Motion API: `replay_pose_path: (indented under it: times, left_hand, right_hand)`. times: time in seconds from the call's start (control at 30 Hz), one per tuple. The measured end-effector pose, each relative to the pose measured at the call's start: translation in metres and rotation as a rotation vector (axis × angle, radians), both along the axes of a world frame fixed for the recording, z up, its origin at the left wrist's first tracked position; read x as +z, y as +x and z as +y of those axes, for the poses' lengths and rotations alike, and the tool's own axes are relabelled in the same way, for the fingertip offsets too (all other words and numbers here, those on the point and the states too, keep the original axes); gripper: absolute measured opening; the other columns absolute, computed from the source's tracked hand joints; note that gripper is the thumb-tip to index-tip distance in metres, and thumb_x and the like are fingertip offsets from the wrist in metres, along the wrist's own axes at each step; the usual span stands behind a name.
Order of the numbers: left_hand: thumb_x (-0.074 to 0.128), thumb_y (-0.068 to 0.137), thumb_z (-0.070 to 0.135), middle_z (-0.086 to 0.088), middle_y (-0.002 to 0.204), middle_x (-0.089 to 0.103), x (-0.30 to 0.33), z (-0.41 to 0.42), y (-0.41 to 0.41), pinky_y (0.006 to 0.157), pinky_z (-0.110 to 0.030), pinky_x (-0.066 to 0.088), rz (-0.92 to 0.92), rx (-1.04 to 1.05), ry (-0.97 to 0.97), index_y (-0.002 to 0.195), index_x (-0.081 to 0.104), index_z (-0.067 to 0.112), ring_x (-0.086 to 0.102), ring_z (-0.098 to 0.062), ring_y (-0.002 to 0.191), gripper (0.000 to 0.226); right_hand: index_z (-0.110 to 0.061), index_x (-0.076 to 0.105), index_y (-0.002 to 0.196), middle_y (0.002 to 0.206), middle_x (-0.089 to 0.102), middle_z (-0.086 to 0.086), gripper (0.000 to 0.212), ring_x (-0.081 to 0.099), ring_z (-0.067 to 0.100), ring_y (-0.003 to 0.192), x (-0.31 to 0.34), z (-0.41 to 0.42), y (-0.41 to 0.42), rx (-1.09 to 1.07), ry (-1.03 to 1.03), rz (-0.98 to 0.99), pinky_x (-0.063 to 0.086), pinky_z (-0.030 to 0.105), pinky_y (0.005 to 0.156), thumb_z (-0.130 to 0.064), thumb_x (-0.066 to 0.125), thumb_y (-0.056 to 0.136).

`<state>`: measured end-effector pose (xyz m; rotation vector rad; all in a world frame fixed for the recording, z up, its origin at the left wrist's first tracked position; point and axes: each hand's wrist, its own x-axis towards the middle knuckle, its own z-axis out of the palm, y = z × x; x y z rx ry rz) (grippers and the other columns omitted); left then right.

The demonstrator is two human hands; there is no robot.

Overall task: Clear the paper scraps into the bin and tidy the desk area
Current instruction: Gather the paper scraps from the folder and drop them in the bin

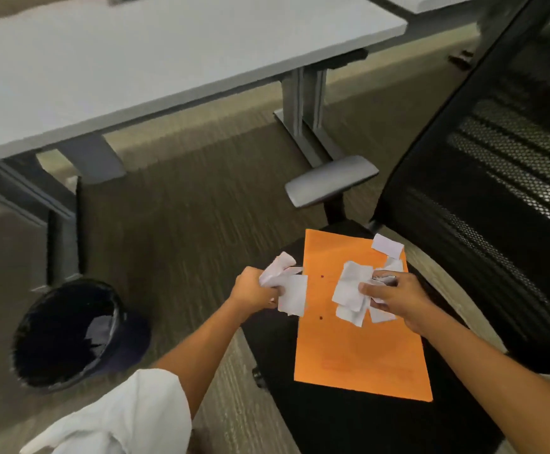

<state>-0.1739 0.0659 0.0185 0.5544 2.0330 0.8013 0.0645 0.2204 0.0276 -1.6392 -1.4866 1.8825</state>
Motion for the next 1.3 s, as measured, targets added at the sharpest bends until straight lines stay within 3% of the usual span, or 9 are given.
replay_pose_path:
  times: [0.1, 0.23, 0.37, 0.5, 0.87, 1.0, 1.1, 1.23, 1.3]
  left_hand:
    - [0.078, 0.080, 0.000, -0.013, 0.104, 0.069, 0.004, -0.039, -0.061, 0.073, -0.045, 0.063, -0.137, 0.251, 0.049, 0.096, 0.067, 0.001, 0.070, -0.029, 0.094, 0.020]
    - [0.071, 0.083, -0.011, -0.025, 0.114, 0.067, 0.006, -0.131, -0.145, 0.058, -0.036, 0.063, -0.285, 0.544, 0.142, 0.109, 0.063, -0.008, 0.070, -0.033, 0.086, 0.028]
    - [0.067, 0.085, -0.012, -0.025, 0.116, 0.065, -0.011, -0.235, -0.239, 0.069, -0.043, 0.063, -0.305, 0.862, 0.154, 0.121, 0.058, -0.011, 0.068, -0.040, 0.098, 0.036]
    - [0.070, 0.083, -0.010, -0.022, 0.104, 0.066, -0.037, -0.320, -0.318, 0.047, -0.030, 0.060, -0.276, 1.110, 0.128, 0.110, 0.063, -0.004, 0.065, -0.025, 0.073, 0.029]
    - [0.071, 0.083, -0.009, -0.025, 0.119, 0.064, -0.121, -0.414, -0.409, 0.049, -0.033, 0.059, -0.390, 1.443, 0.051, 0.123, 0.053, -0.006, 0.068, -0.032, 0.085, 0.045]
    - [0.076, 0.087, 0.018, -0.026, 0.136, 0.053, -0.135, -0.417, -0.420, 0.085, -0.050, 0.057, -0.594, 1.412, 0.141, 0.136, 0.045, 0.001, 0.063, -0.039, 0.106, 0.061]
    - [0.072, 0.078, 0.061, -0.027, 0.158, 0.022, -0.137, -0.425, -0.423, 0.113, -0.059, 0.032, -0.805, 1.317, 0.225, 0.154, 0.023, 0.011, 0.026, -0.044, 0.145, 0.103]
    - [0.058, 0.065, 0.086, -0.018, 0.157, 0.031, -0.135, -0.442, -0.419, 0.109, -0.066, 0.028, -0.939, 1.242, 0.276, 0.150, 0.036, 0.013, 0.031, -0.044, 0.142, 0.114]
    - [0.053, 0.063, 0.090, -0.017, 0.156, 0.033, -0.135, -0.448, -0.416, 0.108, -0.070, 0.024, -0.974, 1.202, 0.287, 0.150, 0.033, 0.010, 0.031, -0.044, 0.141, 0.120]
  right_hand:
    - [-0.015, 0.067, 0.088, 0.096, 0.068, 0.004, 0.020, 0.067, 0.017, 0.090, 0.017, -0.023, -0.072, 0.042, 0.004, 0.021, 0.055, 0.024, 0.059, 0.000, 0.077, 0.081]
    - [-0.009, 0.066, 0.100, 0.102, 0.070, 0.007, 0.021, 0.068, 0.017, 0.092, 0.016, -0.077, -0.180, 0.131, -0.067, 0.036, 0.056, 0.028, 0.064, 0.000, 0.075, 0.084]
    - [-0.009, 0.064, 0.107, 0.104, 0.071, 0.008, 0.027, 0.069, 0.015, 0.087, 0.001, -0.146, -0.299, 0.182, -0.154, 0.047, 0.058, 0.024, 0.057, 0.001, 0.074, 0.084]
    - [-0.008, 0.064, 0.109, 0.113, 0.070, 0.011, 0.029, 0.069, 0.023, 0.101, -0.028, -0.213, -0.401, 0.250, -0.180, 0.009, 0.060, 0.033, 0.073, -0.003, 0.077, 0.083]
    - [-0.018, 0.062, 0.074, 0.107, 0.071, 0.013, 0.027, 0.069, 0.023, 0.090, -0.117, -0.369, -0.564, 0.294, -0.202, -0.167, 0.060, 0.031, 0.064, 0.000, 0.082, 0.077]
    - [-0.016, 0.066, 0.083, 0.113, 0.071, 0.013, 0.022, 0.068, 0.024, 0.092, -0.149, -0.406, -0.593, 0.251, -0.266, -0.184, 0.061, 0.038, 0.077, -0.004, 0.084, 0.076]
    - [-0.012, 0.058, 0.129, 0.134, 0.060, 0.009, 0.063, 0.059, 0.026, 0.114, -0.158, -0.420, -0.602, 0.306, -0.468, -0.160, 0.053, 0.046, 0.097, -0.030, 0.086, 0.076]
    - [-0.014, 0.071, 0.104, 0.115, 0.072, 0.009, 0.072, 0.074, 0.032, 0.092, -0.152, -0.415, -0.596, 0.325, -0.855, 0.055, 0.060, 0.051, 0.070, -0.070, 0.080, 0.060]
    - [-0.012, 0.048, 0.143, 0.150, 0.045, 0.014, 0.112, 0.055, 0.044, 0.127, -0.158, -0.404, -0.589, 0.233, -0.959, 0.134, 0.050, 0.067, 0.087, -0.078, 0.075, 0.058]
